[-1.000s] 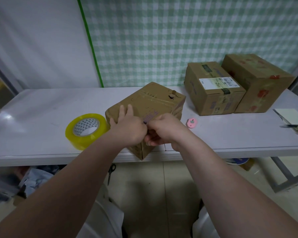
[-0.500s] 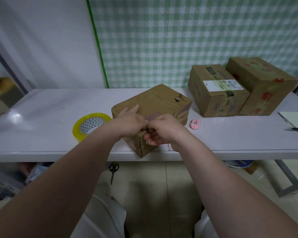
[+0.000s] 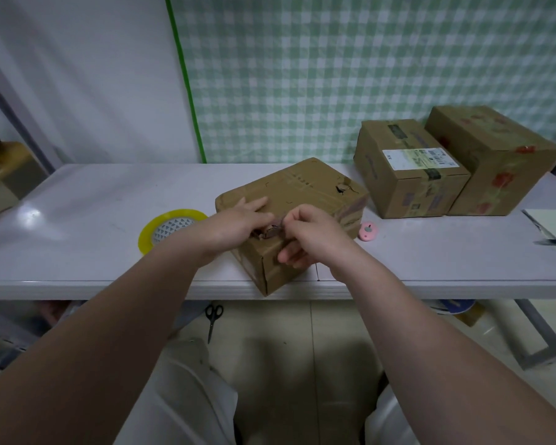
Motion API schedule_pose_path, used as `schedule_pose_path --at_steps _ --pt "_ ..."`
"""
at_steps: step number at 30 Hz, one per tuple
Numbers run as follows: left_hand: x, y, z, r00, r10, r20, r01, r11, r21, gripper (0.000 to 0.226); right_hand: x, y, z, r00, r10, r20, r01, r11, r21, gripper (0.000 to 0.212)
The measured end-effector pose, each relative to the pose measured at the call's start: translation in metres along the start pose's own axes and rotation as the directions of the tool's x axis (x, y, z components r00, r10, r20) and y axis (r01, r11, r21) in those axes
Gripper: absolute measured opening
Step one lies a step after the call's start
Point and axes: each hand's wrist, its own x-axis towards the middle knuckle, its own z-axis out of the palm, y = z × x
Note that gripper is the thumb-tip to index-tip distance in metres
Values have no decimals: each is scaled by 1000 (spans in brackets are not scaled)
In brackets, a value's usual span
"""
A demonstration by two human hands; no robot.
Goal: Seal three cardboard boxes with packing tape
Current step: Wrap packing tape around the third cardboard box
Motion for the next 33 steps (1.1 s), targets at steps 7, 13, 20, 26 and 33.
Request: schedule_pose_path --at_steps 7,13,20,26,33 --pt "-2 -6 2 981 175 -82 -169 983 75 20 9 3 -7 931 -304 -200 157 831 -534 15" --pt "-2 -6 9 919 216 -330 -217 976 34 15 12 5 -7 933 -344 -104 247 825 -508 15" --pt "-2 -11 0 934 213 -288 -234 971 -39 19 17 -8 -3 953 -304 -9 232 745 -625 20" --pt "-6 -27 -9 943 264 -202 -297 942 -156 23 19 -15 -4 968 -249 36 215 743 -634 17" --pt "-4 -26 -5 917 307 -255 -322 947 -16 22 23 -15 -2 976 -219 8 171 739 -651 18"
